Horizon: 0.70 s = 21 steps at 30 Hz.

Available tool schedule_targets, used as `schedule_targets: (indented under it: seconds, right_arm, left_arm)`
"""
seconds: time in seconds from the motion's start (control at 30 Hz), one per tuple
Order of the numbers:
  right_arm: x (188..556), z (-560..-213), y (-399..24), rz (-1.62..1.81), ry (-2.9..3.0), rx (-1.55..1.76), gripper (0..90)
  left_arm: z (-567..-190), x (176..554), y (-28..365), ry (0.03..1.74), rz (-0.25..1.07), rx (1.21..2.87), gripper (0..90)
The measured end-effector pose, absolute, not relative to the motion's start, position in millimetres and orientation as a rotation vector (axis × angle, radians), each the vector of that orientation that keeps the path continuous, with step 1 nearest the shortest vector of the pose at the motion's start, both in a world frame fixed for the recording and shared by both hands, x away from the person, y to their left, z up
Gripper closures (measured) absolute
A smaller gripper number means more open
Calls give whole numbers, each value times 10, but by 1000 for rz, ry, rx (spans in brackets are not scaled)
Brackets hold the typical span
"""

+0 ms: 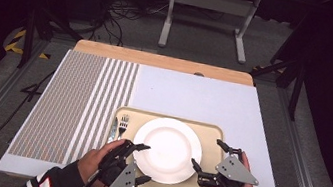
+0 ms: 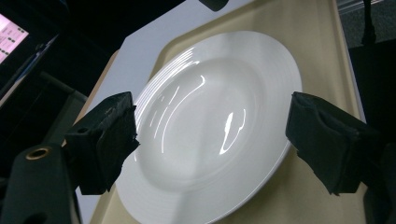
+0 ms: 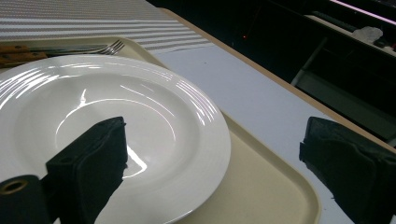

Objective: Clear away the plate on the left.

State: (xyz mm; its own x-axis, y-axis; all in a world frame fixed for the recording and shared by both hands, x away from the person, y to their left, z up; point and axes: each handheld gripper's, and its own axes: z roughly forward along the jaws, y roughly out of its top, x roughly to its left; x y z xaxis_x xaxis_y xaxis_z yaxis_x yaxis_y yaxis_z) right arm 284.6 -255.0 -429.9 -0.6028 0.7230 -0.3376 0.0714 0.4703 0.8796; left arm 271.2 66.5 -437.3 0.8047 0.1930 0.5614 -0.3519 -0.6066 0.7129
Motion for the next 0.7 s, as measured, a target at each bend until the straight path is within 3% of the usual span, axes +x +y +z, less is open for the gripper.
schedule_targets:
  seconds: [0.7]
  right_arm:
    - [2833, -4290, -2549, 1154, 1994, 640, 78]
  left_arm:
    - [-4227, 2898, 956, 20, 751, 2034, 158]
